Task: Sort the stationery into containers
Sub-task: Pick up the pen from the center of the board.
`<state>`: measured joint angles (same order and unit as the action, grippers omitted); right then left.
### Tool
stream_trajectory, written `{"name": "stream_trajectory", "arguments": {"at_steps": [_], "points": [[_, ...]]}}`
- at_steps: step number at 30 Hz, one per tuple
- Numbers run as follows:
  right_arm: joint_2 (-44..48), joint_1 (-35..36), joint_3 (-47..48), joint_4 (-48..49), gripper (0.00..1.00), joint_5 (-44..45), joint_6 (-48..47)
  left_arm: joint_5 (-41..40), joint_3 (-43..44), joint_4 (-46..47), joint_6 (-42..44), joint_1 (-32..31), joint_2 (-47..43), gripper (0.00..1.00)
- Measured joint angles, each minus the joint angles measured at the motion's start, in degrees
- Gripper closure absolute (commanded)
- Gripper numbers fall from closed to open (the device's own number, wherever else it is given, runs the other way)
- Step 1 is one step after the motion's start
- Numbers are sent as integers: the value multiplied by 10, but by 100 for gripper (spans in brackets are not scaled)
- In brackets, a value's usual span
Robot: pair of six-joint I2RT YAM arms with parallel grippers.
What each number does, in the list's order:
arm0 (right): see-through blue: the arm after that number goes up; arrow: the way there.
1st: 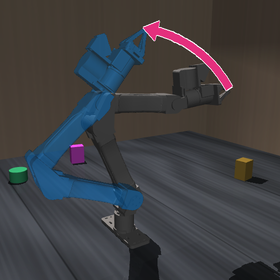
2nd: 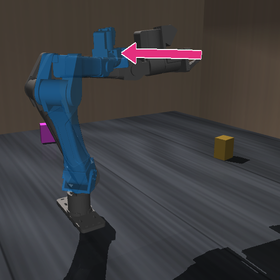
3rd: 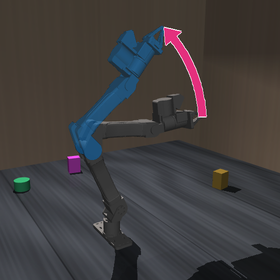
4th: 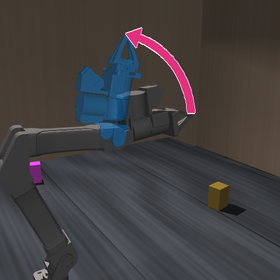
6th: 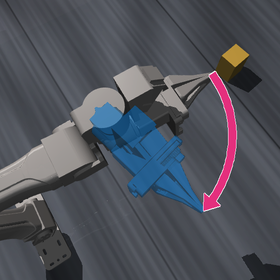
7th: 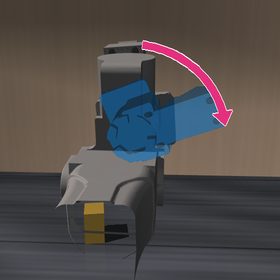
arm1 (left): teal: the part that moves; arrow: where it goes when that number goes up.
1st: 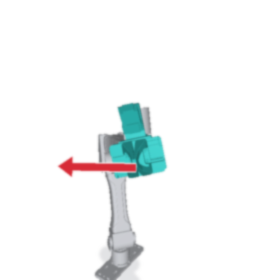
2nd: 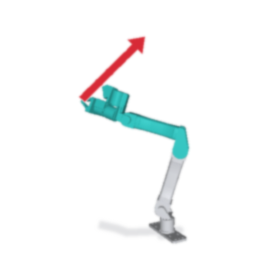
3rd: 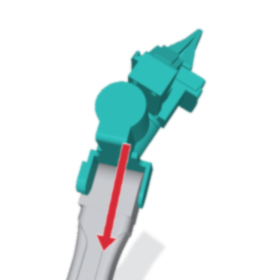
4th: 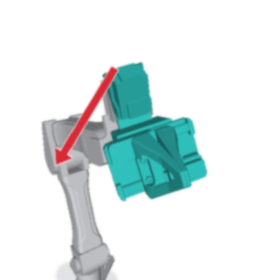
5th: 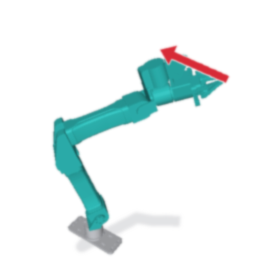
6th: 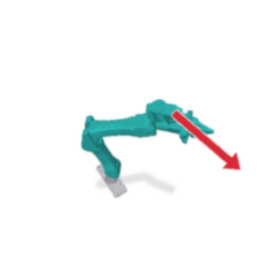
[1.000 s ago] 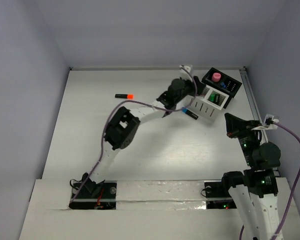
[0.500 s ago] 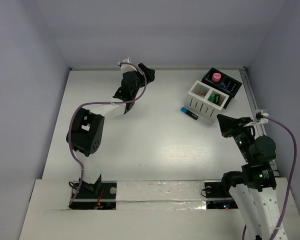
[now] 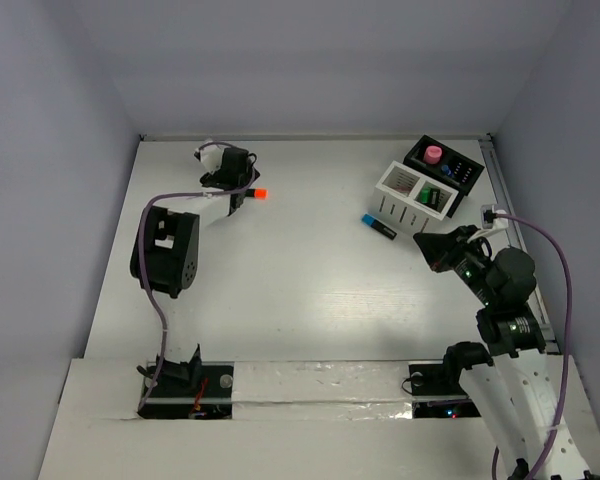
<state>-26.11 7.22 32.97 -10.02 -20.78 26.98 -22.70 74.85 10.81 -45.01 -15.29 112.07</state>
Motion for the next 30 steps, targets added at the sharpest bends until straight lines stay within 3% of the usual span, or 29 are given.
{"name": "stream_trajectory", "arguments": {"at_steps": [9, 13, 19, 23, 26, 30], "points": [[2, 0, 0, 0, 89, -16, 0, -1, 3, -53, -23, 2, 33, 35], [2, 0, 0, 0, 89, -19, 0, -9, 50, -70, -23, 5, 80, 39], [-2, 0, 0, 1, 88, -23, 0, -9, 119, -86, -14, 15, 127, 60], [-6, 0, 0, 1, 88, -24, -1, -7, 155, -110, 7, 24, 148, 82], [-6, 0, 0, 2, 88, -24, -1, -4, 194, -128, 37, 27, 165, 81], [-6, 0, 0, 2, 88, -24, 0, 4, 233, -157, 78, 30, 184, 70]]}}
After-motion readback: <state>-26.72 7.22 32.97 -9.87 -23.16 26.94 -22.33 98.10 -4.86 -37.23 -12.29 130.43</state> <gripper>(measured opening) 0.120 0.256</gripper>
